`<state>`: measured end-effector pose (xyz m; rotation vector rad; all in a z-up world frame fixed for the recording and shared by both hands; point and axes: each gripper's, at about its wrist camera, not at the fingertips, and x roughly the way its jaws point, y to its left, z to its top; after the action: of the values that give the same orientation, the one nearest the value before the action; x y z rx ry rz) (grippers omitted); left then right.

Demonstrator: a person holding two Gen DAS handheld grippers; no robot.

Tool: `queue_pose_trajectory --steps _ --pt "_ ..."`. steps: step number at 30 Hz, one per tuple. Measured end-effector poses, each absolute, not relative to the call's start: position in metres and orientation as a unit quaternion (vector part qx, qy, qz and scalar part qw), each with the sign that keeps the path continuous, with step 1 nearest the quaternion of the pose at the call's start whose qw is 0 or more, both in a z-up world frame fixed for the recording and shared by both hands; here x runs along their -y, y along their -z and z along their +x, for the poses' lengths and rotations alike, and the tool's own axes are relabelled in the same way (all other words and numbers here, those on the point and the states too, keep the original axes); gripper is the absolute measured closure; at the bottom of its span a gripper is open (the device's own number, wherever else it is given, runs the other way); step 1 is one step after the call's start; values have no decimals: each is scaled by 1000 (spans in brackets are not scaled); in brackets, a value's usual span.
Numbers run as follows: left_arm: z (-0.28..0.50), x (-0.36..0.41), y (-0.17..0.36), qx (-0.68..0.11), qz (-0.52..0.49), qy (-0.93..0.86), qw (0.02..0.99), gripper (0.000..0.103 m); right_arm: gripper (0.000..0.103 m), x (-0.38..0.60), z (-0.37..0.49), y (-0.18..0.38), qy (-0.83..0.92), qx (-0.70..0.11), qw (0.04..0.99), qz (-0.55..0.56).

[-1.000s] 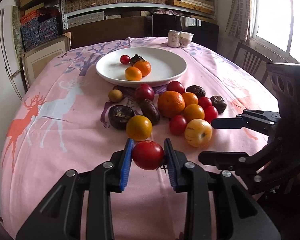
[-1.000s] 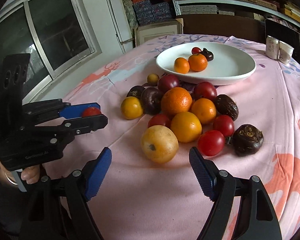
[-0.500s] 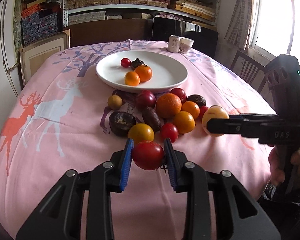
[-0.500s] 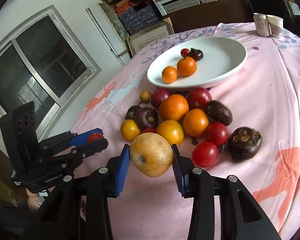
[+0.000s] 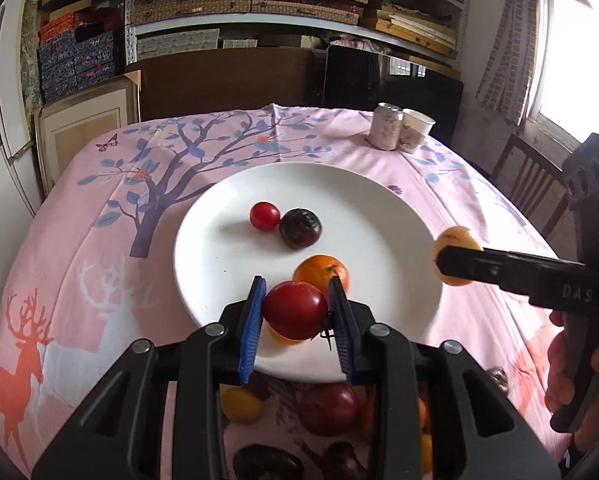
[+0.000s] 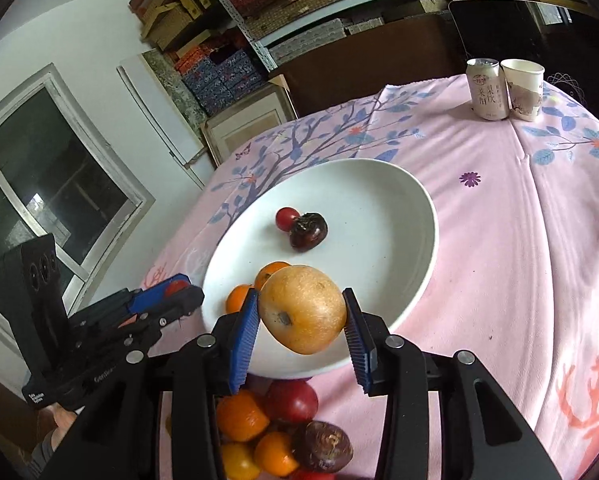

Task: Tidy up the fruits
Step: 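Place the tomato and apple on the white plate, opening both tools, then grasp a yellow tomato with the left tool while the right tool grasps a dark purple fruit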

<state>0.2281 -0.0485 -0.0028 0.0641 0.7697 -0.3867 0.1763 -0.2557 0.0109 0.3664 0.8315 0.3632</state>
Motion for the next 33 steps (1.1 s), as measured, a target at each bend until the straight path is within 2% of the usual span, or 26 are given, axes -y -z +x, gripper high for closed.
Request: queue_pose_trajectory --steps 1,2,3,4,6,13,15,20,23,24,25,27,29,30,33 --pt "235 48 6 -380 30 185 906 71 59 256 181 -6 -168 -406 881 176" --pt "241 47 10 -387 31 182 904 70 42 258 183 -2 -166 -412 878 181" --pt "243 47 12 -390 31 176 903 59 29 260 184 -1 -162 -411 877 188" --pt "242 44 12 -389 27 170 905 36 29 261 180 -1 -160 -402 881 192" --pt "234 36 5 -369 12 165 915 16 29 263 172 -2 -161 -390 886 191" --pt "161 21 -1 -352 44 201 913 16 27 278 120 12 -183 -371 884 219" --pt "135 19 9 -358 63 203 909 16 19 283 101 19 -183 -362 888 216" --pt "93 14 39 -384 88 200 897 16 15 298 81 22 -198 -346 883 247" --pt "82 18 50 -389 101 204 893 25 15 299 80 23 -192 -345 884 249" --pt "83 20 53 -393 107 204 890 34 15 298 79 23 -185 -345 887 245" --pt "84 23 56 -399 113 205 887 48 15 297 79 22 -181 -345 890 238" --pt "91 28 64 -419 120 208 876 59 15 294 76 21 -173 -342 896 223" --pt "96 33 67 -427 132 203 872 60 15 289 73 20 -170 -343 900 206" --pt "96 36 67 -422 136 204 873 66 15 287 73 21 -169 -349 900 200" --pt "92 36 61 -403 137 202 882 66 15 283 70 24 -163 -378 894 176"
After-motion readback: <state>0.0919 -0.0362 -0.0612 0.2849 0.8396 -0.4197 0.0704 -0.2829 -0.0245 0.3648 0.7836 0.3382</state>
